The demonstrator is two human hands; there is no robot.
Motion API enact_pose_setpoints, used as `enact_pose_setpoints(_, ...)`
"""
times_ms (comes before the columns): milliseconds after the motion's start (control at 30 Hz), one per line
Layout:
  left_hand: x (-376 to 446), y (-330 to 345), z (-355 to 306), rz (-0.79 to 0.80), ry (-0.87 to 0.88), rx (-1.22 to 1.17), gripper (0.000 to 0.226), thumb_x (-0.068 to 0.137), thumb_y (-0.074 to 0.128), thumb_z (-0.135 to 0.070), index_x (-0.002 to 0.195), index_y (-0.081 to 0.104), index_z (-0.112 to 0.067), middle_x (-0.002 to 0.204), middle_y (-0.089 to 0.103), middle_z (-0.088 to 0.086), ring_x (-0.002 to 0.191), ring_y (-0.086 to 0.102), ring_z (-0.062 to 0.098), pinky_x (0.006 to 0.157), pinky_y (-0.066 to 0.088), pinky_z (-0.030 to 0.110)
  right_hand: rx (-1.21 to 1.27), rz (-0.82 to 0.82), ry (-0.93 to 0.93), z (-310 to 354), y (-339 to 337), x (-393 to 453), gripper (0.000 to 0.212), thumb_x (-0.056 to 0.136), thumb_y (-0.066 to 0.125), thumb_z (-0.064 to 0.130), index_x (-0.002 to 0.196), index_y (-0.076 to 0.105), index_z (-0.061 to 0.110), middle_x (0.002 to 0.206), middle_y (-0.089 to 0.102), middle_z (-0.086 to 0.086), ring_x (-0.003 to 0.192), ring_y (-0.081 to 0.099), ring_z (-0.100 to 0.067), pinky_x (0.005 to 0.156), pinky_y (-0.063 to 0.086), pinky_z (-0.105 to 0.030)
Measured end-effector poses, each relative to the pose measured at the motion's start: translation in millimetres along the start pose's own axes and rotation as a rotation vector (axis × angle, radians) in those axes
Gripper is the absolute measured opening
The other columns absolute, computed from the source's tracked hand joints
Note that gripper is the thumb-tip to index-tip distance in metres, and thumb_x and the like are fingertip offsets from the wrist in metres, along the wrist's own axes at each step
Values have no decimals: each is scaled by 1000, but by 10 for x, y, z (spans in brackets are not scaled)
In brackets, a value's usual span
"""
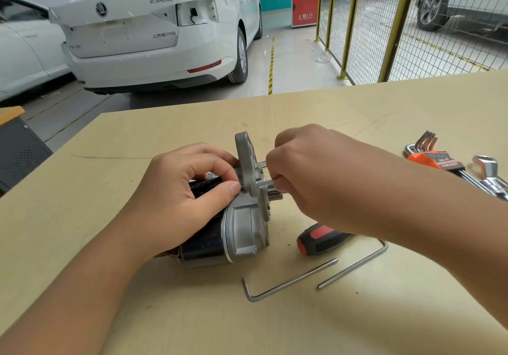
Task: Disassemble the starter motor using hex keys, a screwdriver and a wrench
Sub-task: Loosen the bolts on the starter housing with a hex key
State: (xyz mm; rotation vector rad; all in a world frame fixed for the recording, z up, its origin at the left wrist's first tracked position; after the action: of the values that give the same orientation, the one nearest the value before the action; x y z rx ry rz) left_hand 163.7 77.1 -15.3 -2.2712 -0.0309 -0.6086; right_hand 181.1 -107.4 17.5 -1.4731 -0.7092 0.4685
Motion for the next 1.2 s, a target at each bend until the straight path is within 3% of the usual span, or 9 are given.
enact_pose_setpoints(67,2,2,-2,-1,2,-1,5,83,75,-27,79,78,-27,105,73,-18,107,68,9,89,52,31,-80,-28,6,23,-22,-9,15,94,60,10,84,56,19,81,54,0,65,59,-25,55,51,-38)
enact_pose_setpoints(200,2,-1,-9,3,9,1,5,83,74,-27,80,78,-28,105,73,-19,106,68,8,89,52,31,-54,-96,33,-35,-28,-14,44,94,63,14,73,27,28,68,43,3,54,48,-20,46,33,-30)
enact_pose_setpoints(333,2,-3,-7,1,2,3,5,83,74,-27,80,78,-26,105,74,-17,106,68,9,90,52,34,149,-76,19,-57,-20,-14,4,98,61,21,101,60,23,80,58,2,76,61,-24,63,57,-44)
enact_pose_setpoints(433,3,-5,-10,4,-1,15,6,83,74,-28,80,79,-26,106,74,-17,107,68,8,90,52,33,83,-15,8,-60,17,-1,16,96,54,10,89,67,16,88,57,-2,79,61,-23,69,57,-44)
enact_pose_setpoints(533,2,-7,-11,5,-3,14,6,83,74,-28,81,79,-26,106,74,-16,107,68,9,90,52,33,10,-13,7,-27,12,-3,16,95,58,8,85,63,18,87,49,2,70,58,-22,61,55,-39)
enact_pose_setpoints(733,1,-4,-4,1,-7,7,5,83,74,-28,80,79,-28,105,74,-18,106,68,9,90,54,35,-38,-33,58,-21,-2,-8,52,96,63,15,68,21,26,69,41,1,53,45,-20,44,31,-31)
enact_pose_setpoints(933,0,-8,-6,2,-1,13,5,83,74,-29,80,78,-28,105,74,-19,106,68,8,90,53,34,170,-95,51,-115,-51,19,29,99,63,28,74,52,19,71,54,-2,68,58,-27,61,53,-41)
enact_pose_setpoints(1067,-3,-5,-8,2,4,9,5,83,74,-28,80,77,-30,105,73,-19,107,68,8,91,53,32,396,-159,85,-197,-77,37,38,100,57,34,67,55,15,59,51,0,58,46,-16,56,41,-35)
enact_pose_setpoints(1200,-13,-28,-26,-8,60,21,5,82,76,-23,82,80,-26,109,74,-15,108,69,8,92,53,23,537,-65,147,-203,46,57,36,97,60,31,67,58,10,59,52,-3,57,45,-19,54,38,-35)
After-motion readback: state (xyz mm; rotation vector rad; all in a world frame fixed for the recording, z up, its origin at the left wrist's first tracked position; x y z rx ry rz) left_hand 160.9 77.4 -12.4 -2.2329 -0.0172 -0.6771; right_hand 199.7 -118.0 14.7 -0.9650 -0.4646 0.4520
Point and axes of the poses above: each hand's wrist, its own x-axis towards the middle knuckle, its own y-axis out of the palm, z = x × y, the point moved 4 cm from there along x, towards the middle knuckle
